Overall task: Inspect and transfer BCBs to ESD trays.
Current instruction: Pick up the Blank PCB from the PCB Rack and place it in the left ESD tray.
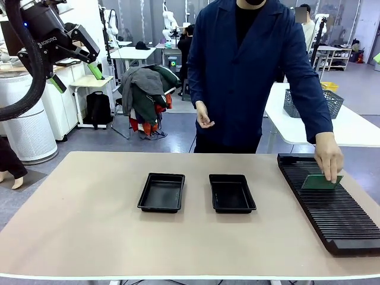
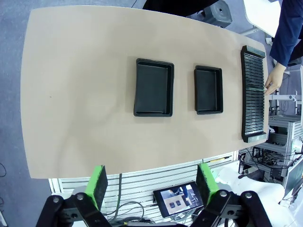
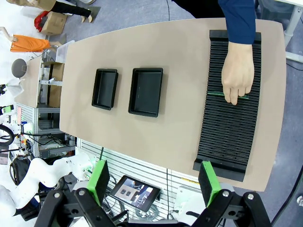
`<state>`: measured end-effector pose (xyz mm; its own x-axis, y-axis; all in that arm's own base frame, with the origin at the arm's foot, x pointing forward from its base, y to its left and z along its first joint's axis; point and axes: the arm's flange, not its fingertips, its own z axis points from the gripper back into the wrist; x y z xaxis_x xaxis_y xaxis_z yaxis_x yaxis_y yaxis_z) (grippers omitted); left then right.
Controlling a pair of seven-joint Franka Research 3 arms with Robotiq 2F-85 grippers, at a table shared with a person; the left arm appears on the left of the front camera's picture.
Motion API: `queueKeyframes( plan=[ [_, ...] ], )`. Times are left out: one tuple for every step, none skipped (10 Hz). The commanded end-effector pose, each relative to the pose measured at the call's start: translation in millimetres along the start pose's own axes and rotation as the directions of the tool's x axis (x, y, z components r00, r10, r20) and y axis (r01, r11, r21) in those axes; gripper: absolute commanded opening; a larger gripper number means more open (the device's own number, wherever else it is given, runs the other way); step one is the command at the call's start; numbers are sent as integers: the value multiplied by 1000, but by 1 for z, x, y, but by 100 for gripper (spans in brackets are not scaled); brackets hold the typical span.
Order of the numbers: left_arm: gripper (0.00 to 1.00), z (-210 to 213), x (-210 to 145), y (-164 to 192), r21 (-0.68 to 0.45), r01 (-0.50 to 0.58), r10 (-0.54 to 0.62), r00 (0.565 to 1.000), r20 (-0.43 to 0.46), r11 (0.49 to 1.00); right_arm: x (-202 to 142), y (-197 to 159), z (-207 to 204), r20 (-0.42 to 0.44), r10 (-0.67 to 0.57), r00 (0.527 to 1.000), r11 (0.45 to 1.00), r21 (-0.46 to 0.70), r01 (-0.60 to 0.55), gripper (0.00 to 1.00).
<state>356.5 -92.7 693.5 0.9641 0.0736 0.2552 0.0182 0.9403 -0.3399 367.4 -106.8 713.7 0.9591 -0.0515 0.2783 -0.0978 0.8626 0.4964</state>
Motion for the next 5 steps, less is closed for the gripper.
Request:
queueKeyframes(
  plan=[
    [100, -2, 1, 1, -2, 6, -6, 1000, 2, 1000, 0, 0, 0, 1, 0, 1000, 1000, 0, 0, 100],
    [100, -2, 1, 1, -2, 6, -6, 1000, 2, 1000, 0, 0, 0, 1, 0, 1000, 1000, 0, 0, 100],
    [100, -2, 1, 1, -2, 6, -6, 1000, 2, 1000, 0, 0, 0, 1, 0, 1000, 1000, 0, 0, 100],
    [100, -2, 1, 1, -2, 6, -6, 1000, 2, 1000, 0, 0, 0, 1, 0, 1000, 1000, 0, 0, 100],
    [100, -2, 1, 1, -2, 6, -6, 1000, 2, 1000, 0, 0, 0, 1, 0, 1000, 1000, 0, 0, 100]
  ],
)
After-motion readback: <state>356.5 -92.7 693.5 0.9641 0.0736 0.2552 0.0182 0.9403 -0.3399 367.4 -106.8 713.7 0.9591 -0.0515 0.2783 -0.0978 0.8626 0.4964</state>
